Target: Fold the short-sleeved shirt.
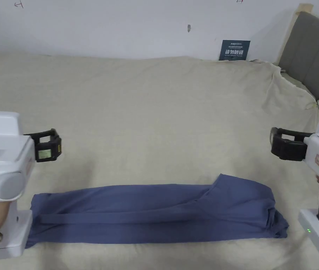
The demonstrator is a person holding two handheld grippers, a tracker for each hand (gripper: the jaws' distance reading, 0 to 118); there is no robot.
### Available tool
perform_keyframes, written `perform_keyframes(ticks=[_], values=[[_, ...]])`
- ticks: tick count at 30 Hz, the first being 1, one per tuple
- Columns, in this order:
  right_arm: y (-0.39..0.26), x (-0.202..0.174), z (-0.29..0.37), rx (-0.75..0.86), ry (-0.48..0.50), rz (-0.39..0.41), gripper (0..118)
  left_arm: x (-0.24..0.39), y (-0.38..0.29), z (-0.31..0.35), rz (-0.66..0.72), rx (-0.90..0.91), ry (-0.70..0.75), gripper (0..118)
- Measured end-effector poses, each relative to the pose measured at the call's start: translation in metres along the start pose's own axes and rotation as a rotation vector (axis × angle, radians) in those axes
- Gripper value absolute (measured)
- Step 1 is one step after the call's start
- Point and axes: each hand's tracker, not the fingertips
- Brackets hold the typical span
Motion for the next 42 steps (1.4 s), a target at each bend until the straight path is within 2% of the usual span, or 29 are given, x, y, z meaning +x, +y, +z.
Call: perform_keyframes(ticks=[2,5,6,7,8,9,10,11,12,13,15,26,29,31,32,33,34,36,39,42], values=[[-0.001,-0.013,0.005,0.056,0.002,0.004,118,0.014,0.000,0.007,-0.006,0.051,-0.032,111],[-0.006,-0.028,0.010,0.084,0.036,-0.028,116,0.030,-0.003,0.009,0.001,0.088,-0.079,76],[-0.010,-0.029,0.006,0.084,0.043,-0.039,110,0.034,-0.004,0.010,0.014,0.092,-0.095,62],[-0.011,-0.031,0.006,0.081,0.048,-0.050,99,0.037,-0.004,0.012,0.023,0.097,-0.108,50],[-0.013,-0.034,0.007,0.082,0.061,-0.070,81,0.041,-0.005,0.013,0.027,0.096,-0.113,35],[-0.014,-0.036,0.008,0.082,0.073,-0.088,51,0.045,-0.006,0.015,0.032,0.097,-0.122,15],[-0.015,-0.038,0.008,0.083,0.079,-0.098,34,0.047,-0.007,0.016,0.036,0.102,-0.130,7],[-0.016,-0.040,0.007,0.078,0.079,-0.108,25,0.050,-0.008,0.017,0.038,0.104,-0.133,4],[-0.017,-0.041,0.006,0.071,0.080,-0.114,25,0.051,-0.009,0.018,0.040,0.104,-0.134,4],[-0.019,-0.042,0.005,0.073,0.081,-0.118,6,0.053,-0.009,0.020,0.051,0.097,-0.147,0],[-0.019,-0.045,0.005,0.065,0.085,-0.123,0,0.054,-0.010,0.019,0.074,0.067,-0.180,0],[-0.023,-0.049,0.006,0.030,0.098,-0.126,0,0.056,-0.012,0.020,0.082,0.035,-0.201,0],[-0.023,-0.050,0.006,0.019,0.104,-0.118,0,0.043,-0.007,0.013,0.153,-0.016,-0.287,0],[-0.023,-0.051,0.005,0.006,0.108,-0.105,0,0.025,-0.006,0.002,0.270,-0.095,-0.434,13],[-0.024,-0.051,0.005,0.002,0.110,-0.104,0,0.015,-0.007,-0.005,0.333,-0.163,-0.469,27],[-0.026,-0.051,0.005,-0.001,0.110,-0.104,0,0.006,-0.007,-0.010,0.379,-0.213,-0.492,59],[-0.026,-0.052,0.005,-0.006,0.109,-0.106,0,-0.002,-0.010,-0.014,0.406,-0.237,-0.502,82],[-0.029,-0.053,0.005,-0.017,0.113,-0.115,0,-0.022,-0.019,-0.028,0.451,-0.323,-0.533,118],[-0.032,-0.055,0.003,-0.028,0.113,-0.105,0,-0.053,-0.039,-0.046,0.543,-0.440,-0.599,118],[-0.033,-0.055,0.001,-0.043,0.120,-0.107,0,-0.085,-0.065,-0.064,0.630,-0.577,-0.582,118]])
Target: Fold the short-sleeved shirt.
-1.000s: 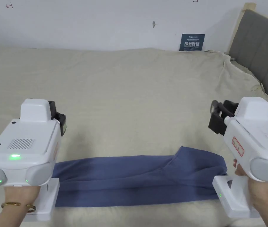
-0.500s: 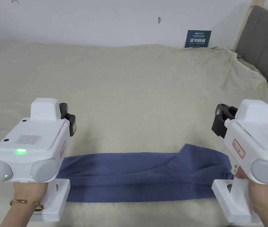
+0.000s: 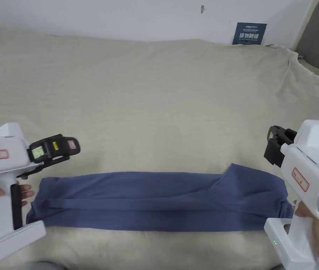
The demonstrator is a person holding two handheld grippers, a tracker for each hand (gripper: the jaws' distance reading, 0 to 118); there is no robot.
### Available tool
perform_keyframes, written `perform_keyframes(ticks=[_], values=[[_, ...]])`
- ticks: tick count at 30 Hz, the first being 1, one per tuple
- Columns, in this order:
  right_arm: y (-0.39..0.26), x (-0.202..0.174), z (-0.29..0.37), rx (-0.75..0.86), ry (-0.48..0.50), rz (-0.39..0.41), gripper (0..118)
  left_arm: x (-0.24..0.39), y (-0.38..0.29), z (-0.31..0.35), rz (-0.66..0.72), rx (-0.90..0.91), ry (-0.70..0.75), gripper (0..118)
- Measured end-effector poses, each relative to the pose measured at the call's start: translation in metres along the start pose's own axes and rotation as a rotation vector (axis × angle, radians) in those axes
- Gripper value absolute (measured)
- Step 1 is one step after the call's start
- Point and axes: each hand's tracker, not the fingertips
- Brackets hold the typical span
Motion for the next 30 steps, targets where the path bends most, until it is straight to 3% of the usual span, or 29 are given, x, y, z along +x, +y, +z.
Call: perform_keyframes(ticks=[7,15,20,21,23,24,25,27,28,30], values=[[-0.003,-0.004,-0.006,-0.030,-0.007,0.015,0,-0.070,-0.008,-0.007,0.052,-0.178,0.167,118],[-0.006,-0.009,-0.015,-0.060,-0.021,0.014,0,-0.104,-0.028,-0.038,0.222,-0.258,0.075,118],[-0.005,-0.011,-0.015,-0.068,-0.022,0.021,0,-0.094,-0.038,-0.044,0.192,-0.238,0.051,117],[-0.005,-0.011,-0.015,-0.069,-0.020,0.024,0,-0.094,-0.038,-0.042,0.200,-0.227,0.024,113],[-0.006,-0.012,-0.016,-0.074,-0.017,0.031,0,-0.098,-0.034,-0.042,0.219,-0.216,0.020,81],[-0.006,-0.012,-0.017,-0.076,-0.014,0.033,0,-0.097,-0.033,-0.042,0.201,-0.205,0.058,59],[-0.007,-0.013,-0.017,-0.077,-0.011,0.033,0,-0.095,-0.032,-0.041,0.167,-0.209,0.112,24],[-0.008,-0.014,-0.017,-0.080,-0.004,0.030,0,-0.092,-0.034,-0.044,0.118,-0.243,0.215,18],[-0.010,-0.015,-0.017,-0.082,-0.003,0.031,0,-0.091,-0.035,-0.044,0.157,-0.232,0.156,13],[-0.013,-0.016,-0.018,-0.089,0.000,0.025,0,-0.083,-0.033,-0.049,0.192,-0.238,0.181,12]])
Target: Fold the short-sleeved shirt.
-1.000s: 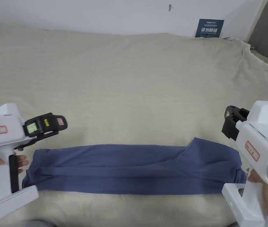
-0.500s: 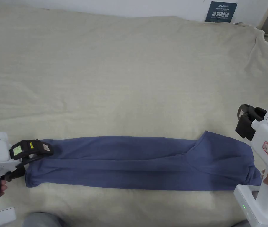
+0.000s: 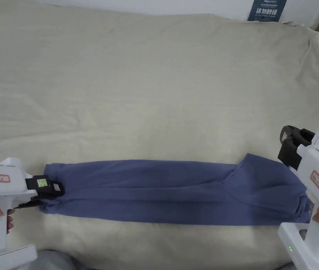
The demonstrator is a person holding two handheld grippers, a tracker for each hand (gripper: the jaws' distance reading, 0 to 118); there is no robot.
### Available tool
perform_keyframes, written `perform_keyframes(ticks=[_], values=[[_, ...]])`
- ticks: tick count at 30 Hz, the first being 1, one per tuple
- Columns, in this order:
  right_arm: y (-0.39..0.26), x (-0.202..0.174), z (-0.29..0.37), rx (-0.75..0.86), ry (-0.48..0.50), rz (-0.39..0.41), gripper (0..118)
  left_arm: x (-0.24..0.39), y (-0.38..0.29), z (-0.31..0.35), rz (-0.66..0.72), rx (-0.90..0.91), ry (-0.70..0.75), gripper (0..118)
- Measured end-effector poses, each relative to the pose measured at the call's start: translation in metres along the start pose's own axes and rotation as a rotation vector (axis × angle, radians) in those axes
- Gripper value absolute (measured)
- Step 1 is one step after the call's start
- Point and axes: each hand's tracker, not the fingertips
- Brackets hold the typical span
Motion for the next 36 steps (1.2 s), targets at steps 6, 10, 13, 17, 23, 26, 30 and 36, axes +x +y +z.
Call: perform_keyframes(ticks=[6,10,13,17,23,26,30,36], values=[[-0.002,0.003,0.004,-0.002,0.012,-0.014,0,0.052,-0.002,0.016,-0.189,0.024,0.153,6],[0.002,0.010,0.010,0.021,0.008,-0.036,0,0.097,-0.005,0.051,-0.297,0.094,0.189,6],[0.006,0.016,0.015,0.036,0.006,-0.045,0,0.143,-0.018,0.075,-0.437,0.163,0.213,6],[0.009,0.022,0.022,0.056,-0.001,-0.039,0,0.198,-0.038,0.084,-0.581,0.196,0.159,6],[0.008,0.032,0.032,0.072,-0.018,-0.056,0,0.269,-0.070,0.040,-0.686,0.115,0.013,6],[0.004,0.040,0.038,0.072,-0.032,-0.063,0,0.296,-0.090,-0.006,-0.737,0.042,0.010,6],[0.001,0.053,0.044,0.067,-0.055,-0.074,0,0.320,-0.118,-0.080,-0.753,-0.086,0.033,6],[-0.004,0.068,0.051,0.059,-0.086,-0.093,0,0.327,-0.155,-0.154,-0.833,-0.145,0.095,43]])
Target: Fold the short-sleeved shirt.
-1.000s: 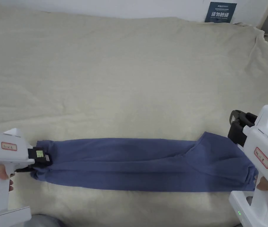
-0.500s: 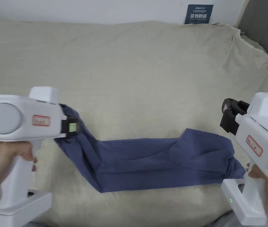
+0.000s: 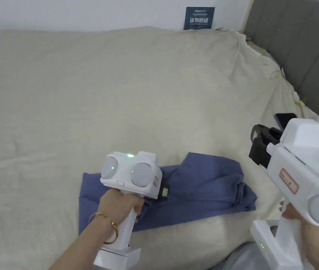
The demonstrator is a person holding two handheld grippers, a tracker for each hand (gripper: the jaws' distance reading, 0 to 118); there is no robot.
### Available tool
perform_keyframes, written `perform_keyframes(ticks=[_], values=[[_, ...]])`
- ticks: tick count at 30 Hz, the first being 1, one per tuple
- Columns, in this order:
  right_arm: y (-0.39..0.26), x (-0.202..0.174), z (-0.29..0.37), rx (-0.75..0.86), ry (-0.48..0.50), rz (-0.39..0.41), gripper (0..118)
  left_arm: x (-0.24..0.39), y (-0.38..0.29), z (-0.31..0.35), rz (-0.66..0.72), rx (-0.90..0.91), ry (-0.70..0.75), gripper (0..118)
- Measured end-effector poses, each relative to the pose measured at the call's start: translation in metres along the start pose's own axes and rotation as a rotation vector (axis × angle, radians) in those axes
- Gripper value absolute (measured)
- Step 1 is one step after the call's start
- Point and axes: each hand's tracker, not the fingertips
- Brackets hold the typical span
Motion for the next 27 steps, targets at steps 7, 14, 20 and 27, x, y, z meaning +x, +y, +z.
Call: perform_keyframes(ticks=[7,14,20,27], values=[[-0.002,0.006,0.000,-0.015,-0.004,0.015,0,-0.021,0.007,0.036,0.142,0.116,-0.149,87],[-0.001,0.002,-0.002,-0.010,0.015,-0.002,0,-0.072,0.009,0.095,0.225,0.381,0.108,67],[-0.003,-0.001,-0.004,-0.017,0.035,0.000,0,-0.059,-0.037,0.071,0.100,0.309,0.188,0],[-0.007,0.008,0.002,-0.023,0.022,-0.022,0,-0.001,-0.073,0.021,-0.006,0.151,0.066,0]])
